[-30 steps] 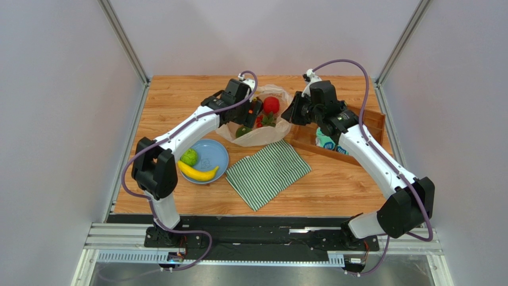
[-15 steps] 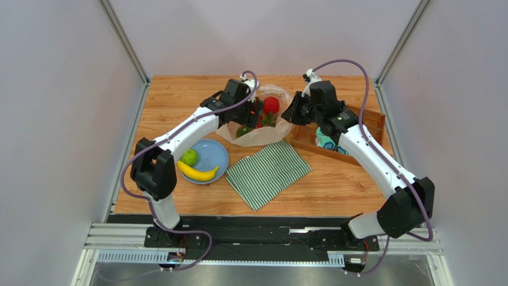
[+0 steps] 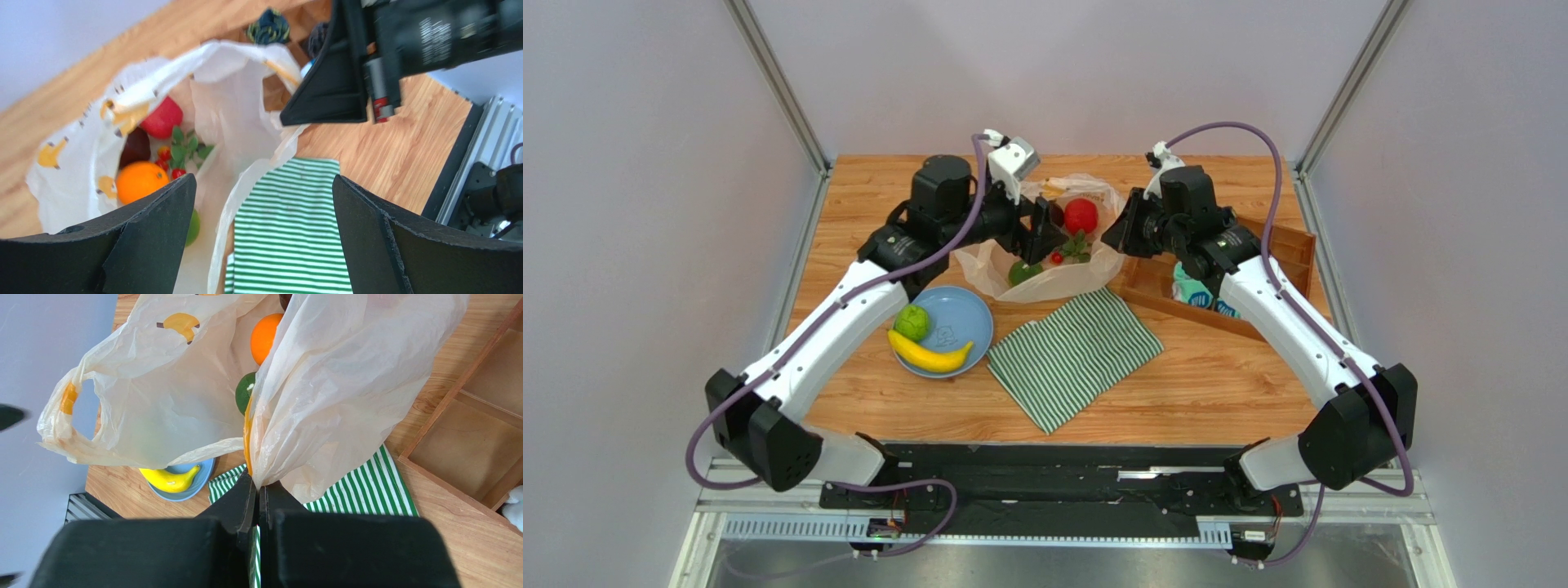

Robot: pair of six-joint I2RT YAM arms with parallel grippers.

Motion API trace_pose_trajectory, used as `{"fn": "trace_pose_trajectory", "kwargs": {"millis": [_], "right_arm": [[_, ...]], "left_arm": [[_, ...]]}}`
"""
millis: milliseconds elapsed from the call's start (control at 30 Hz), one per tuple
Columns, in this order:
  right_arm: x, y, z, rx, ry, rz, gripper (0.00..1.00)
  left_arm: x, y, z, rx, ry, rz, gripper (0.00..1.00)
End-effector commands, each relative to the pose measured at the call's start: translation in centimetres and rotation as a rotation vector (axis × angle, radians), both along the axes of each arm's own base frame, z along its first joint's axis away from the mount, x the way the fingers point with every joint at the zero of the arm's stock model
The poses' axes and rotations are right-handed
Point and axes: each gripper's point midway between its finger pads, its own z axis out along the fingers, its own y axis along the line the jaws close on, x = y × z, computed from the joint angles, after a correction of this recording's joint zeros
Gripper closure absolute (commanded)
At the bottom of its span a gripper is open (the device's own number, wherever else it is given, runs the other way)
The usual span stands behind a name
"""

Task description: Place the fruits into the plastic bag

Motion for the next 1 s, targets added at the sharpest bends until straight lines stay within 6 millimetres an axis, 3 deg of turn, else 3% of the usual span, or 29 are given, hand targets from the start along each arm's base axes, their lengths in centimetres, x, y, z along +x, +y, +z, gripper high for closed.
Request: {"fn": "trace_pose_trajectory", "kwargs": {"millis": [0,133,300,467,567,767,967], "right_arm": [[-0.1,0.0,0.4,0.001,-0.019,0.000,1.00],[-0.2,-0.1,0.4,-0.002,-0.020,-0.002,1.00],[-0.1,-0.1,0.2,-0.004,-0.016,-0.002,1.00],[-0.2,0.0,0.2,-0.001,-0.015,0.002,1.00],[-0.2,0.0,0.2,-0.001,-0.013,0.000,1.00],[-0.1,-0.2,0.1,-0.001,-0.011,-0.004,1.00],[-0.2,-0.1,0.2,0.001,-0.013,-0.001,1.00]], "left_arm": [[-0.5,1.3,4.5,-0.056,-0.132,0.021,0.09],[0.3,4.3,6.1,-0.107,-0.117,0.135,0.09],[2.2,10.8,5.2,-0.102,-0.078,0.404,0.09],[3.1,16.8,2.2,-0.169,0.032,0.600,0.09],[2.9,19.4,0.6,-0.198,0.064,0.689,0.09],[2.3,22.6,-2.5,-0.201,0.142,0.806,0.09],[1.6,24.9,-7.4,-0.094,0.228,0.930,0.09]]}}
